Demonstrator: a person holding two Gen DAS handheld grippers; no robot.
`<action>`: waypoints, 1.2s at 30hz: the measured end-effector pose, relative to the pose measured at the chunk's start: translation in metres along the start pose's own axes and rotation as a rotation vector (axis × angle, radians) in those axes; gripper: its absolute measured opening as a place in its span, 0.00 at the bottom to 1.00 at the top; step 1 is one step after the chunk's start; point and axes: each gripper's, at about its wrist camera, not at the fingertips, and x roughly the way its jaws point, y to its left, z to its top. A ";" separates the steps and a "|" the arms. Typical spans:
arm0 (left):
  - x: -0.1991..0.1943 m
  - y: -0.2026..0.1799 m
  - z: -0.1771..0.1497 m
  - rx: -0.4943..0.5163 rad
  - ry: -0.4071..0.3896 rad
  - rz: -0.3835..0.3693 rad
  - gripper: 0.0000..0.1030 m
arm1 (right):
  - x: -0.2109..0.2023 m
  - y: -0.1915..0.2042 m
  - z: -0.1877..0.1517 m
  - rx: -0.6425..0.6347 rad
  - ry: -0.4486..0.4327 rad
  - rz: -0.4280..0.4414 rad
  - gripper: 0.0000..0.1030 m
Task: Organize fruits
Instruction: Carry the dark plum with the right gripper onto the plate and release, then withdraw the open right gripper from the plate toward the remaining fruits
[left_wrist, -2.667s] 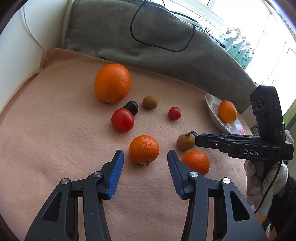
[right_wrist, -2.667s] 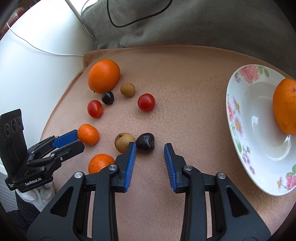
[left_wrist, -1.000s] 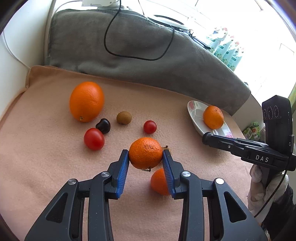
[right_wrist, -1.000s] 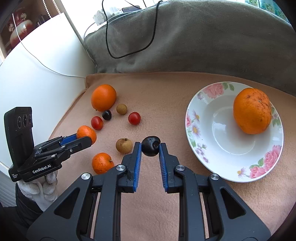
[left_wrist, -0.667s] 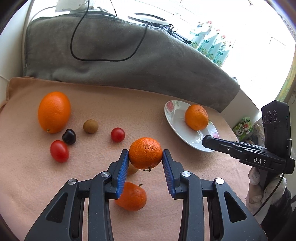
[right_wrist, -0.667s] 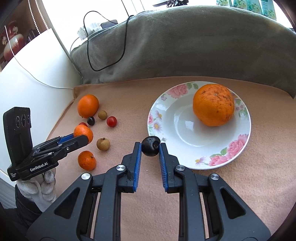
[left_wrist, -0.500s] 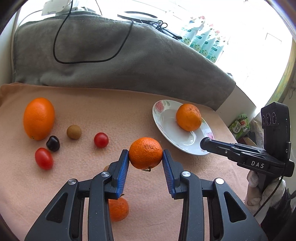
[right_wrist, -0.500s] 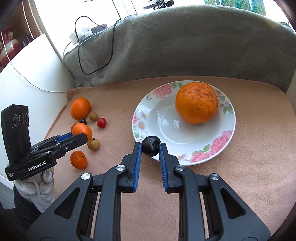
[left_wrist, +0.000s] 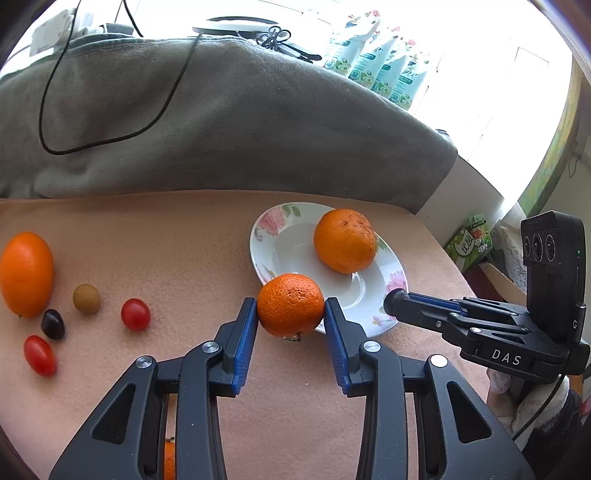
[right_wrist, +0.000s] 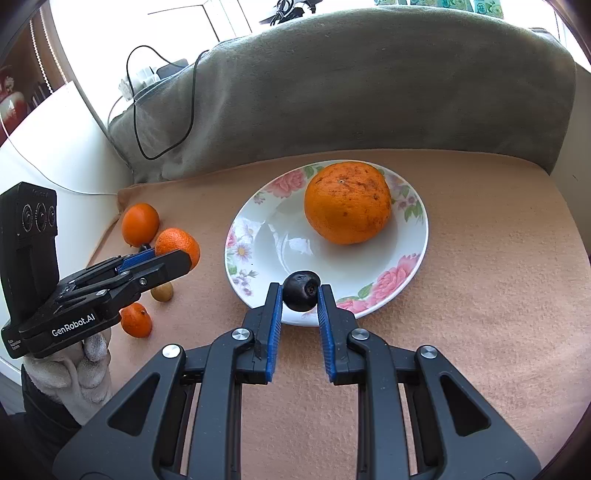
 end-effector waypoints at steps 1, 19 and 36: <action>0.003 -0.002 0.002 0.002 0.003 0.000 0.34 | 0.000 -0.001 0.000 0.001 0.000 -0.002 0.20; 0.029 -0.011 0.012 0.024 0.044 0.018 0.34 | 0.007 -0.009 -0.001 0.013 0.012 -0.011 0.20; 0.022 -0.004 0.017 0.009 0.014 0.040 0.62 | 0.001 -0.005 -0.001 -0.011 -0.011 -0.050 0.64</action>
